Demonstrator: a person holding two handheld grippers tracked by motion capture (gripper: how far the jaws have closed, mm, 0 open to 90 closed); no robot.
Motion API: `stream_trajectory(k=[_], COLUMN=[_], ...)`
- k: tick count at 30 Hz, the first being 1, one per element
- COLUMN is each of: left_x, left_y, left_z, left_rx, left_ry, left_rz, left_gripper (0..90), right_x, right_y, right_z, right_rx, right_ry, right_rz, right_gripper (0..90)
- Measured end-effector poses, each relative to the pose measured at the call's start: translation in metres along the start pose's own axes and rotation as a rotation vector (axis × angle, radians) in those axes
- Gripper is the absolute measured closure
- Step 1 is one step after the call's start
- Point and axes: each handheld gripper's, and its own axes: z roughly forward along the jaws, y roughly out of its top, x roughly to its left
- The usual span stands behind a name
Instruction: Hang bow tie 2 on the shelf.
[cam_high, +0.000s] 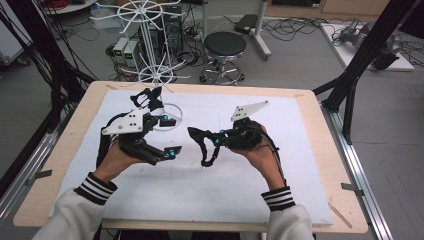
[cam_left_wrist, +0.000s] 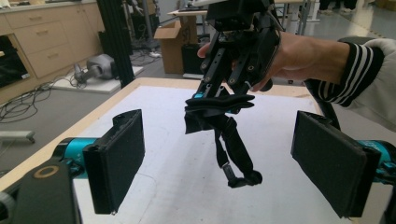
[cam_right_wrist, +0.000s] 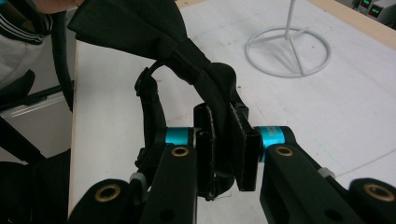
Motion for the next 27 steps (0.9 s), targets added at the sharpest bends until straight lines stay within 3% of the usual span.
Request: stream_trajectory(k=[11, 19, 27], left_x=[-0.003, -0.004, -0.004], left_y=[0.001, 0.001, 0.001], left_z=[0.017, 0.024, 0.023], left_rx=[0.034, 0.069, 0.056], left_ry=[-0.012, 0.007, 0.007], left_rz=[0.001, 0.023, 0.031], left_gripper=[21.1, 35.7, 51.0], right_x=[0.005, 0.006, 0.008], right_y=[0.009, 0.01, 0.011], right_z=[0.012, 0.015, 0.016], right_rx=[0.007, 0.008, 0.014], right_ry=[0.018, 0.023, 0.025], right_rz=[-0.011, -0.021, -0.025], right_gripper=[81.9, 81.7, 81.5])
